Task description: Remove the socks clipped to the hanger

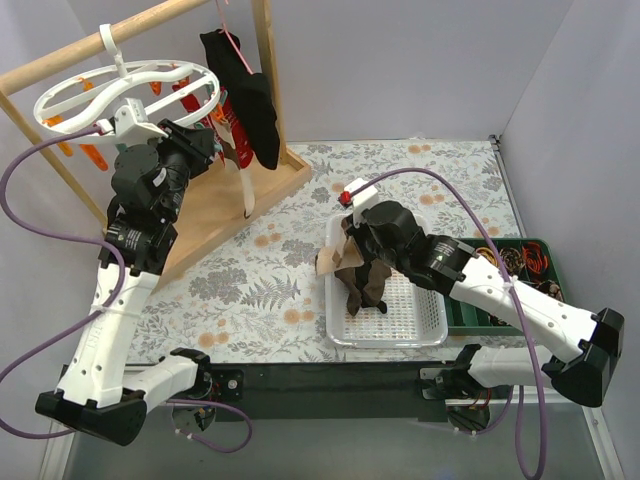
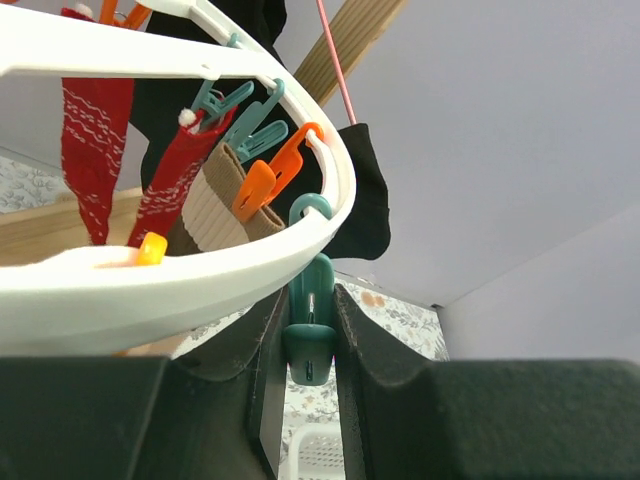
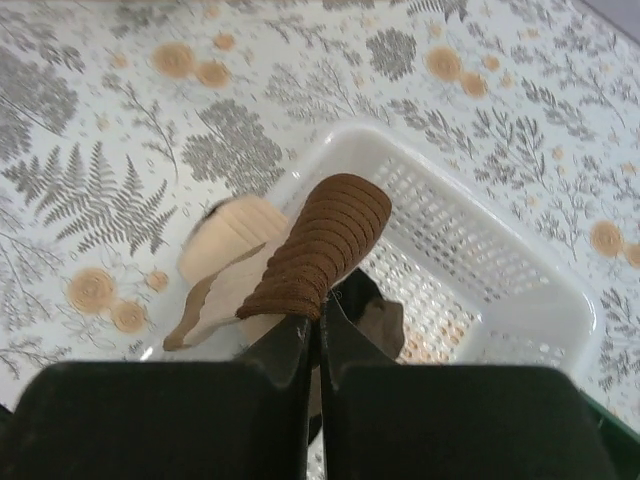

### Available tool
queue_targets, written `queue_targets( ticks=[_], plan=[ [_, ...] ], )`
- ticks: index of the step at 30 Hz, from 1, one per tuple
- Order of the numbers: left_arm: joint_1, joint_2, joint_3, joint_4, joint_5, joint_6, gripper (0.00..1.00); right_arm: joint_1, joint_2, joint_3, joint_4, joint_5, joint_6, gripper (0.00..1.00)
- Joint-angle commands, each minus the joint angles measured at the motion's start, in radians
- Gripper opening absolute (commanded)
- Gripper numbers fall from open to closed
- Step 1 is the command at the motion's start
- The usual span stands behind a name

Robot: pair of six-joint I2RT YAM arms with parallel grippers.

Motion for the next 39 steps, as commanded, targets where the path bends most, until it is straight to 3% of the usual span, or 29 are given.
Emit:
queue_targets(
  ticks=[1,6,15,20,23,24,26,27,29,30,34,39],
  plan=[
    [-0.003,-0.049,-0.035,0.007,0.077,-0.006,0.0,-0.009,-0.049,-0.057,-0.083,0.052,0.022,0.01],
    [-0.004,-0.077,-0.052,-0.013,0.07,-0.014,0.0,-0.013,-0.053,-0.097,-0.091,0.008,0.059,0.01],
    [0.0,-0.08,-0.075,-0.017,0.062,-0.008,0.0,-0.072,-0.034,-0.081,-0.22,0.208,0.148,0.01],
    [0.002,-0.071,-0.076,-0.011,0.065,-0.006,0.0,-0.087,-0.072,-0.131,-0.224,0.199,0.154,0.05],
    [0.005,-0.069,-0.078,-0.011,0.068,-0.008,0.0,-0.09,-0.077,-0.129,-0.206,0.141,0.093,0.16],
    [0.005,-0.069,-0.081,-0.011,0.068,-0.008,0.0,-0.092,-0.065,-0.123,-0.198,0.117,0.079,0.26],
    [0.005,-0.071,-0.078,-0.011,0.07,-0.007,0.0,-0.09,-0.045,-0.088,-0.185,0.078,0.056,0.36],
    [0.005,-0.071,-0.078,-0.013,0.068,-0.006,0.0,-0.09,-0.024,-0.074,-0.171,0.063,0.045,0.49],
    [0.006,-0.072,-0.079,-0.013,0.07,-0.006,0.0,-0.09,0.006,-0.01,-0.117,0.002,0.008,0.63],
    [0.006,-0.072,-0.081,-0.013,0.071,-0.006,0.0,-0.09,0.041,0.019,-0.097,-0.017,0.002,0.75],
    [0.006,-0.067,-0.078,-0.014,0.08,-0.013,0.0,-0.09,0.151,0.161,0.039,-0.151,-0.038,0.85],
    [0.006,-0.067,-0.07,-0.019,0.082,-0.013,0.0,-0.092,0.361,0.343,0.292,-0.334,-0.064,0.89]
  ],
)
